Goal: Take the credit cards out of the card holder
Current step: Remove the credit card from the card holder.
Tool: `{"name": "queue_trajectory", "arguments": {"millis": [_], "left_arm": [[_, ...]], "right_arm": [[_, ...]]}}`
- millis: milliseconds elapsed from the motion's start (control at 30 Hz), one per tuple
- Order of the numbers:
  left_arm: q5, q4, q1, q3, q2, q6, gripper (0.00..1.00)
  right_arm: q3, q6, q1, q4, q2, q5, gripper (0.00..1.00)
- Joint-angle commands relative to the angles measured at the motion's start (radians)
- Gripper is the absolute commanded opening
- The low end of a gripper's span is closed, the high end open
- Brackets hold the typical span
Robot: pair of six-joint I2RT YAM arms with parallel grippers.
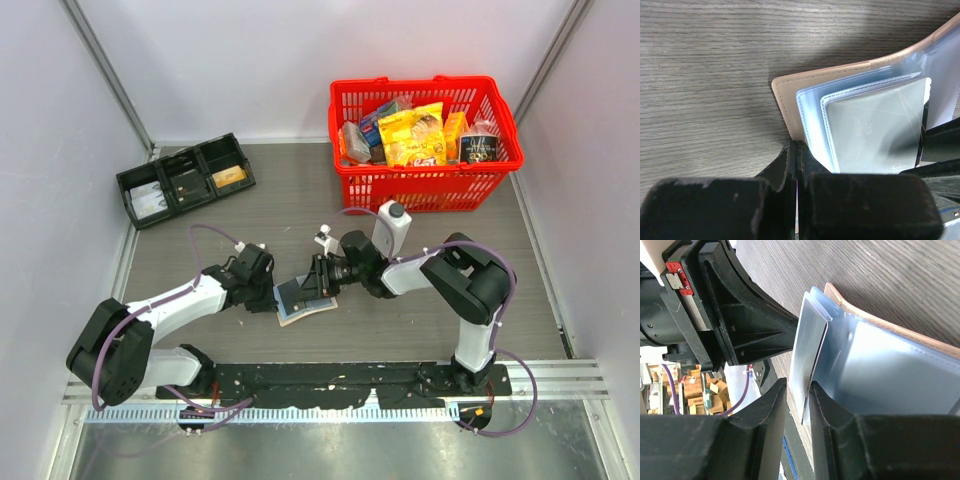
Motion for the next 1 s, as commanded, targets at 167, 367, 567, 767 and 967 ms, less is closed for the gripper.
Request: {"name": "queue_trajectory", "arguments": {"millis": [167, 367, 567, 767, 967], "left_arm": [[-0.048, -0.04, 0.001, -0.008, 0.0, 0.021, 0.0], [-0.041, -0.034, 0.001, -0.004, -0.044, 0.023, 0.0], [-0.061, -0.049, 0.001, 0.008, -0.128, 0.014, 0.0], [-0.039, -0.029, 0.002, 0.045, -0.21, -0.011, 0.1], [-0.01, 0.023, 0.002, 0.039, -0.251, -0.049, 0.27]], "right_arm": [[-0.022, -0.052, -0.022, 0.016, -0.077, 0.02, 0.18], [-0.028, -0.062, -0.022, 0.01, -0.066, 0.034, 0.01], [-0.031, -0.097, -0.022, -0.046, -0.083, 0.069, 0.01], [-0.037, -0.158, -0.021, -0.151, -0.142, 0.158, 0.01], [-0.036, -0.21, -0.021, -0.276, -0.23, 0.287, 0.01]]}}
